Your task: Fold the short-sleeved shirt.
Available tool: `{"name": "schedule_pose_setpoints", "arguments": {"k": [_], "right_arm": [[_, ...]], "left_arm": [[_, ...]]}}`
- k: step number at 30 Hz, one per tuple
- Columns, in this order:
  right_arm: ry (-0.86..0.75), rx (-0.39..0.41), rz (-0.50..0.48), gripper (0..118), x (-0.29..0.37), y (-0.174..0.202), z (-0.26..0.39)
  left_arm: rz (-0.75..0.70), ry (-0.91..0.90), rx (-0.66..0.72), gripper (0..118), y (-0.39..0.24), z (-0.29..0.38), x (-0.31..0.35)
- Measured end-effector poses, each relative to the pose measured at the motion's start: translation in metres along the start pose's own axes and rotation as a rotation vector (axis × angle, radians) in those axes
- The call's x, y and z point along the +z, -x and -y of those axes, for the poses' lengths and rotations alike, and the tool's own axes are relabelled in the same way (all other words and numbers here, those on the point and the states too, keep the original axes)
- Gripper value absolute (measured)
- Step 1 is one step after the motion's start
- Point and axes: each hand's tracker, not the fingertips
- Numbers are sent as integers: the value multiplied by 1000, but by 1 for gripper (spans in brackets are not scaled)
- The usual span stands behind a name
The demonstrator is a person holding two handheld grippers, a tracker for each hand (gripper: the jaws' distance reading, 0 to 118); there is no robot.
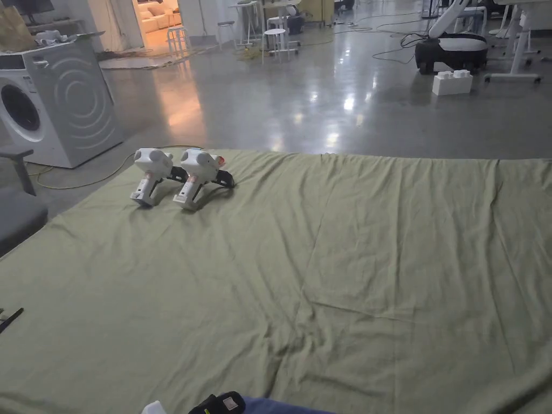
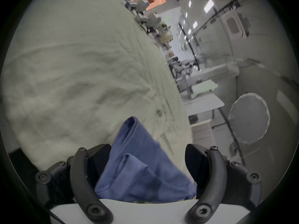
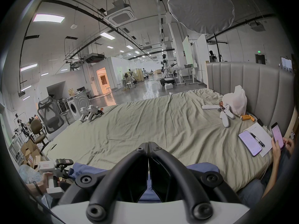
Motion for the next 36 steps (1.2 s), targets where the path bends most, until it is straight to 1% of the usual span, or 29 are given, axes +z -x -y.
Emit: {"name": "schedule_pose_setpoints", "arguments": {"k": [1, 2, 3, 4, 5, 6, 7, 9, 10, 11, 14, 16, 18, 19, 20, 22, 23, 25, 26, 27, 29, 30, 31, 32, 33, 34, 35, 36], "right_arm": [[2, -7, -1, 0, -1, -1, 2], [3, -15, -4, 0, -1, -2, 2], [5, -22, -7, 0, -1, -2, 3], [8, -30, -9, 0, -1, -3, 3], [10, -31, -8, 0, -1, -1, 3], [13, -29, -5, 0, 0, 0, 3], [16, -21, 3, 0, 1, -1, 3], [18, -16, 15, 0, 4, -2, 4], [22, -17, 18, 0, 6, -4, 4], [24, -21, 22, 0, 7, -6, 5], [32, -36, 33, 0, 7, -14, 8], [33, -46, 39, 0, 6, -16, 10], [36, -58, 36, 0, 5, -16, 8], [37, -61, 34, 0, 5, -15, 9], [39, -62, 33, 0, 4, -15, 10], [39, -60, 31, 0, 2, -13, 10], [40, -63, 28, 0, 2, -12, 10], [42, -71, 17, 0, 3, -11, 11], [42, -73, 11, 0, 4, -11, 12], [43, -73, 6, 0, 6, -10, 12], [44, -67, 8, 0, 11, -10, 13], [42, -67, 16, 0, 15, -11, 15], [43, -68, 17, 0, 18, -12, 16], [45, -71, 20, 0, 22, -15, 19], [48, -79, 29, 0, 25, -17, 22], [55, -85, 36, 0, 26, -20, 24], [68, -91, 46, 0, 26, -23, 26], [77, -94, 56, 0, 27, -25, 28]], "left_arm": [[14, -22, 28, 84, -2, 2, -1], [32, -22, 75, 72, 0, 4, -5], [31, -1, 113, 51, 1, 8, -8], [7, 10, 132, 21, 3, 13, -13], [-19, 6, 121, 14, 0, 19, -17], [-61, -5, 92, 13, -1, 23, -18], [-65, -19, 99, 12, 8, 9, -14], [-24, -49, 140, 10, 1, 8, -5], [-40, -62, 116, 9, -7, 6, 0], [-55, -88, 76, 9, 1, -12, 7], [-68, -156, 6, 8, -19, -40, 38], [-80, -199, -91, 8, -38, -55, 58], [-146, -197, -264, 8, -67, -70, 72], [-167, -198, -348, 9, -68, -77, 77], [-165, -184, -397, 9, -85, -74, 76], [-135, -152, -490, 9, -115, -55, 64], [-115, -124, -532, 9, -121, -40, 49], [-121, -89, -537, 9, -139, -9, 18], [-139, -32, -544, 9, -145, 10, -3], [-117, 35, -571, 9, -144, 30, -25], [-85, 134, -661, 9, -145, 70, -61], [-106, 198, -726, 10, -145, 88, -77], [-139, 242, -784, 15, -144, 107, -92], [-166, 272, -822, 24, -141, 122, -105], [-165, 291, -817, 42, -137, 133, -116], [-181, 315, -781, 68, -133, 137, -125], [-183, 346, -718, 79, -129, 144, -132], [-180, 366, -683, 81, -127, 146, -137]]}}
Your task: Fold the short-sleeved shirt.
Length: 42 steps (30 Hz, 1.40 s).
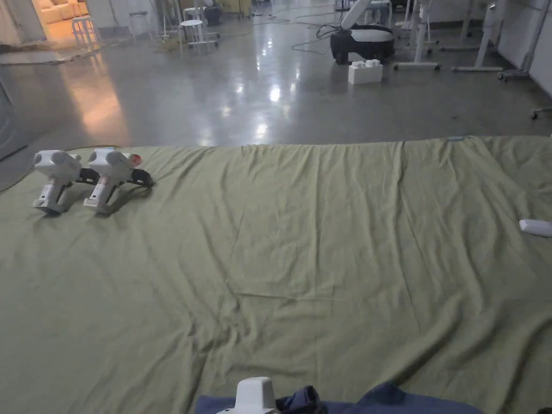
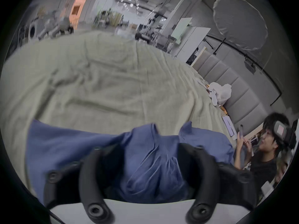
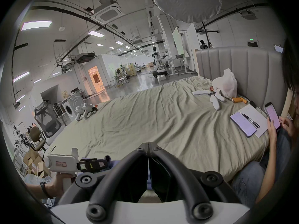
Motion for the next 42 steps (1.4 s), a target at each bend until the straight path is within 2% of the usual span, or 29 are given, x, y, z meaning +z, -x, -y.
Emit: {"name": "schedule_pose_setpoints", "arguments": {"k": [4, 6, 7, 8, 9, 10, 11, 13, 16, 18, 19, 23, 24, 25, 26, 28, 29, 32, 35, 37, 38, 39, 42], "right_arm": [[9, -6, 22, 0, 3, -10, 4], [7, -24, 21, 0, 2, -16, 5], [7, -32, 21, 0, 2, -18, 5], [7, -38, 26, 0, 1, -19, 6], [6, -41, 29, 0, 1, -19, 6], [6, -43, 29, 0, 1, -20, 6], [10, -47, 29, 0, 0, -20, 6], [16, -49, 28, 0, 0, -21, 8], [29, -42, 31, 0, 0, -19, 9], [37, -37, 30, 0, 0, -18, 9], [40, -31, 29, 0, 1, -16, 10], [55, -15, 19, 0, -2, -11, 10], [60, -13, 17, 0, -5, -10, 9], [63, -11, 13, 0, -7, -10, 9], [64, -8, 10, 0, -8, -8, 9], [58, -9, -1, 0, -9, -6, 9], [60, -13, -12, 0, -11, -5, 9], [69, -7, -25, 0, -16, -1, 11], [79, 0, -36, 0, -17, 3, 13], [85, -1, -42, 0, -17, 1, 15], [87, -1, -41, 0, -17, 2, 16], [88, 0, -41, 0, -17, 2, 16], [92, 2, -44, 0, -16, 3, 16]], "left_arm": [[88, -57, -49, 82, -3, -9, 23], [100, -132, -26, 81, 6, -17, 43], [106, -166, 28, 73, 14, -21, 55], [107, -192, 84, 58, 24, -25, 61], [101, -211, 136, 35, 32, -26, 64], [96, -223, 177, 1, 39, -25, 60], [57, -218, 184, 1, 46, -23, 55], [167, -100, 200, 0, 48, -17, 33], [239, 74, 222, 0, 38, 8, -8], [141, 132, 166, 0, 27, 24, -30], [224, 100, 183, 0, 25, 29, -32], [193, 86, 170, 1, 24, 16, -15], [189, 63, 151, 4, 24, 13, -6], [202, 39, 135, 19, 27, 8, 7], [185, -12, 125, 40, 31, 3, 23], [152, -111, 155, 95, 52, -2, 57], [148, -136, 198, 102, 66, -3, 71], [146, -205, 354, 102, 120, 3, 110], [181, -196, 534, 101, 170, 18, 121], [163, -207, 617, 96, 185, 32, 118], [178, -198, 645, 94, 188, 37, 112], [223, -181, 671, 91, 157, 35, 110], [352, -169, 731, 72, 144, 40, 85]]}}
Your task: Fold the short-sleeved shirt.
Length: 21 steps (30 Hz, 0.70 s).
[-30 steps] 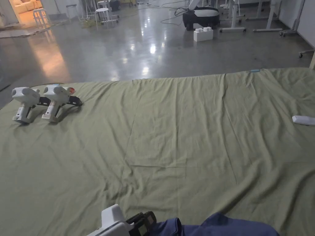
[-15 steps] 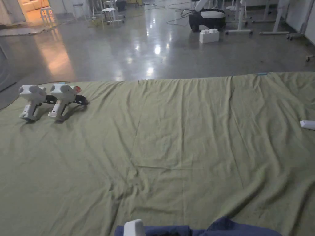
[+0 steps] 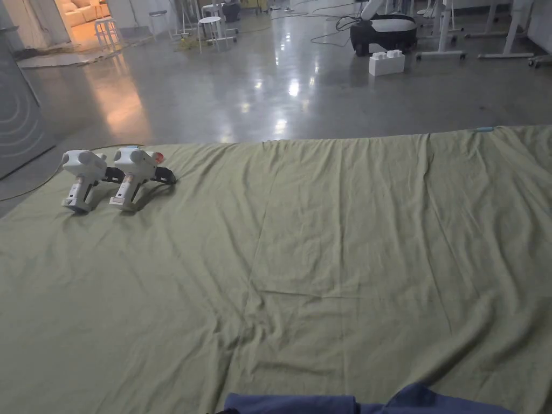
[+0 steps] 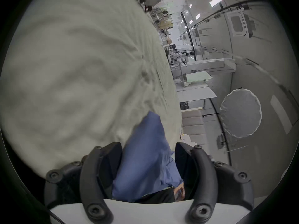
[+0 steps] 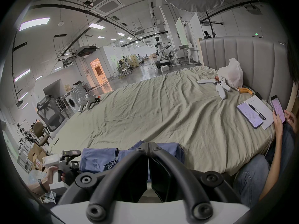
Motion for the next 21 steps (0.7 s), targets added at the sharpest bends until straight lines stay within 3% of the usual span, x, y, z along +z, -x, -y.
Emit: {"name": "schedule_pose_setpoints", "arguments": {"k": [1, 2, 3, 4, 7, 11, 15, 21], "right_arm": [[-1, 1, 1, 0, 1, 1, 0], [-2, 2, 3, 0, 1, 1, 0], [-3, 2, 3, 0, 2, 1, -1], [-6, 4, 4, 0, 4, 1, -1], [-10, 0, 12, 0, 8, -1, -2], [-11, -11, 22, 0, 8, -8, -1], [-8, -20, 18, 0, 5, -12, -1], [-34, -52, 16, 0, 8, -14, 0]], "left_arm": [[-20, -5, -12, 65, 15, -10, -2], [-32, -14, -17, 49, 14, -8, -8], [-53, -17, -10, 25, 14, -8, -11], [-91, -20, 7, 15, 14, -6, -13], [-51, -25, 26, 12, 16, -19, -1], [-55, -52, -184, 12, -22, -39, 35], [-211, -59, -456, 12, -105, -41, 60], [-151, 75, -643, 12, -164, 18, -18]]}}
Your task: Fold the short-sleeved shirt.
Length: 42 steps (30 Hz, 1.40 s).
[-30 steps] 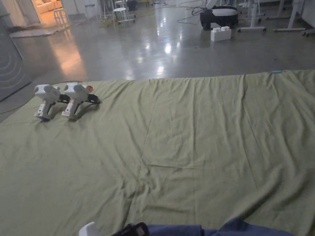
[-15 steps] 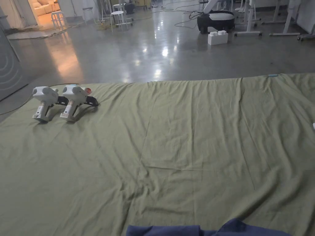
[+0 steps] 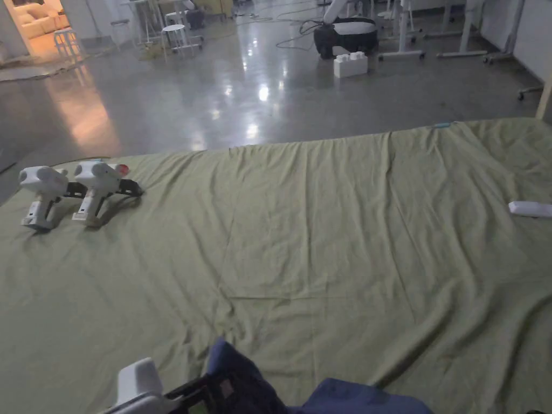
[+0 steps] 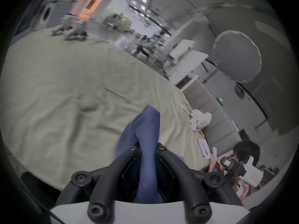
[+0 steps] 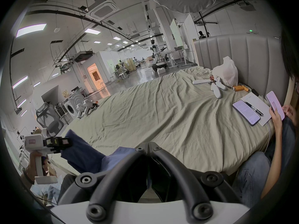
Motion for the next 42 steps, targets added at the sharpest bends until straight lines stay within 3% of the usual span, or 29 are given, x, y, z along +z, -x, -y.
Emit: {"name": "schedule_pose_setpoints", "arguments": {"k": [3, 8, 9, 11, 12, 14, 16, 17, 19, 25, 30, 34, 36, 38, 40, 42], "right_arm": [[-3, -4, 9, 0, 8, -3, 3], [-28, -29, 88, 0, 28, -20, 8], [-29, -42, 96, 0, 30, -24, 10], [-24, -66, 127, 0, 35, -33, 14], [-23, -71, 139, 0, 36, -37, 16], [-18, -77, 154, 0, 40, -43, 19], [-18, -89, 160, 0, 41, -50, 24], [-11, -103, 159, 0, 40, -53, 25], [0, -123, 154, 0, 37, -56, 27], [26, -97, 148, 0, 32, -49, 29], [82, -76, 108, 0, 20, -34, 35], [173, -65, 20, 0, -13, -18, 46], [215, -19, -44, 0, -38, -4, 45], [236, 21, -114, 0, -64, 11, 40], [274, 41, -182, 0, -94, 23, 36], [310, 106, -192, 0, -127, 32, 35]], "left_arm": [[60, 97, -5, 12, -38, 22, -62], [-4, 241, -145, 16, -79, 71, -153], [-8, 275, -152, 24, -79, 75, -163], [34, 380, -145, 60, -77, 80, -180], [53, 367, -117, 70, -77, 80, -178], [97, 331, -113, 76, -79, 64, -158], [179, 255, -114, 66, -73, 47, -133], [167, 191, -105, 50, -69, 41, -126], [89, 167, -97, 4, -63, 39, -129], [160, 369, 75, 2, -38, 88, -184], [97, 399, 2, 1, -47, 105, -211], [95, 400, -2, 1, -53, 89, -195], [109, 354, -47, 4, -57, 75, -173], [110, 283, -90, 30, -53, 57, -145], [108, 244, -97, 71, -43, 43, -113], [81, 177, -63, 84, -23, 33, -80]]}}
